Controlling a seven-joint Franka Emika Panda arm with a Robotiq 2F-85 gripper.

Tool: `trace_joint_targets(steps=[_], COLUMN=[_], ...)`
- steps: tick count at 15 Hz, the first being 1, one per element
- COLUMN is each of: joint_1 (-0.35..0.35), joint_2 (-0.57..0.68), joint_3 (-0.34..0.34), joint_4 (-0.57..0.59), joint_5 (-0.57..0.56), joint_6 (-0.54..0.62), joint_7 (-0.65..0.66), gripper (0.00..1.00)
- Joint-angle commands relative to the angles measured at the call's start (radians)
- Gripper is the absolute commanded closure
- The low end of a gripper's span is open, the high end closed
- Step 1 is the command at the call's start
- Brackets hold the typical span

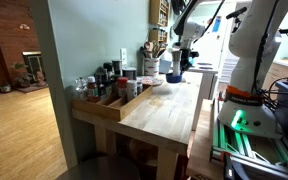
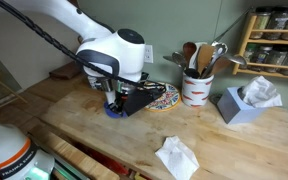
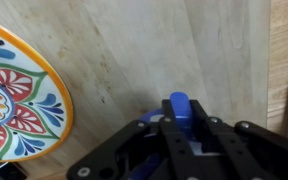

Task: Move the blue plate with the bottle in it to the left

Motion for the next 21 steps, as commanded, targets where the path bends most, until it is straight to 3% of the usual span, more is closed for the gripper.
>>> trace_joint_targets(steps=[1, 10, 11, 21], joint_1=[0.081, 0.198, 0.199, 0.211], joint_2=[-0.109, -0.237, -0.164, -0.196], joint_3=[-0.030, -0.051, -0.051, -0.060], joint_4=[-0.087, -0.211, -0.174, -0.191], joint_5=[-0.015, 0.047, 0.011, 0.017], joint_6=[-0.011, -0.017, -0.001, -0.001], joint_7=[0.059, 0.055, 0.071, 0.071], gripper=[0.95, 0.95, 0.79, 0.79])
